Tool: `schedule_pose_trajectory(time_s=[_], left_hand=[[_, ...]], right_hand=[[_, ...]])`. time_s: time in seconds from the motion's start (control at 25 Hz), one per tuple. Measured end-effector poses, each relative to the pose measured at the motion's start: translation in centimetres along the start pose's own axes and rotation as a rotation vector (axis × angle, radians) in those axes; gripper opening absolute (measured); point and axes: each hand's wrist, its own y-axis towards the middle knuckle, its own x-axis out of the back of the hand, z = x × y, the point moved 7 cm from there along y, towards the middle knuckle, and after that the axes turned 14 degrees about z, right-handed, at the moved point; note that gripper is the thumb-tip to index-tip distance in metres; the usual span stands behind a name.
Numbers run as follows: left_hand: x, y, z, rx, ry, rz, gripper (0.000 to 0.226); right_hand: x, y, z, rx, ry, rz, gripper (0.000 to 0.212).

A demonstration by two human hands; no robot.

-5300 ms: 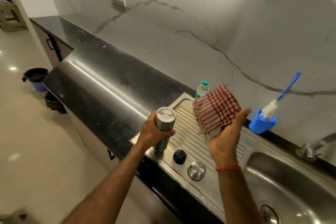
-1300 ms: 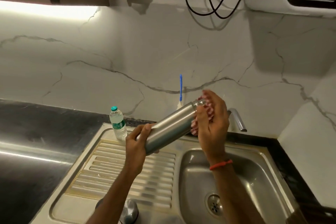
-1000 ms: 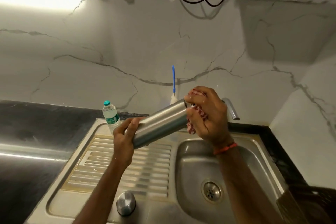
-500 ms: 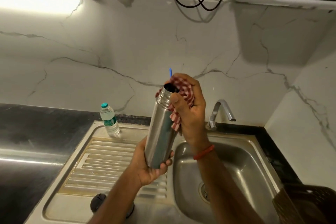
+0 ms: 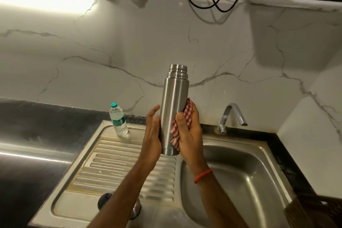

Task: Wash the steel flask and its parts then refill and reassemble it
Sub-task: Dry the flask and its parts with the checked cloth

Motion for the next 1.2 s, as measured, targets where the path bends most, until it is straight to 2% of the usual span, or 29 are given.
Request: schedule_pose_trajectory(time_s=[0.08,0.16,0.24,0.36,0.48,0.64,0.72,0.8,0.96,1.04,1.12,1.2], left_hand=[[-0.1,0.6,-0.9,-0.051,-0.017,0.100,0.050],[0.2,0.6,-0.8,-0.002,-0.064,0.144,0.058],[0.3,0.3,0.1,0.071,-0.150,0.150,0.067],[0.5,-0.1,0.8,0.077,-0.082,0.113,0.082],[0.2,-0.3,-0.5,-0.022,0.020,0.107,0.064],[-1.0,-1.6,-1.3,-0.038,-0.030,0.156,0.043],[-0.8,-2.3,-0.9,-0.033,-0.032,0.120,0.041],[-0.2,-2.7,-1.3,-0.020,-0.089,0.046,0.039],[2.1,-2.9,-1.4,0.031,-0.459,-0.056,0.040],[3.4,-3.0,-0.7,0.076,-0.607,-0.098,0.057],[3.0,-3.3,0.2,0.140,-0.724,-0.049,0.080],[2.2,-3.4,0.6,0.160,-0.761,-0.014,0.087]], right_hand=[[-0.5,-0.3,-0.2,-0.007,-0.059,-0.003,0.048],[-1.4,-0.8,-0.1,-0.009,-0.185,0.003,0.051],[-1.9,-1.1,0.5,0.040,-0.332,0.033,0.063],[-2.3,-0.8,1.8,0.183,-0.537,0.148,0.064],[-1.4,1.0,3.5,0.259,-0.563,0.176,0.060],[0.9,4.8,6.8,0.190,-0.397,-0.004,0.052],[0.5,5.1,8.0,0.225,-0.453,-0.036,0.049],[-1.6,3.9,8.2,0.262,-0.601,0.043,0.051],[-7.6,-2.0,4.8,0.325,-1.075,0.343,0.045],[-8.1,-4.2,3.4,0.367,-1.074,0.465,0.043],[-7.6,-4.7,3.2,0.407,-0.974,0.528,0.043],[-6.6,-3.5,3.3,0.303,-0.681,0.486,0.041]])
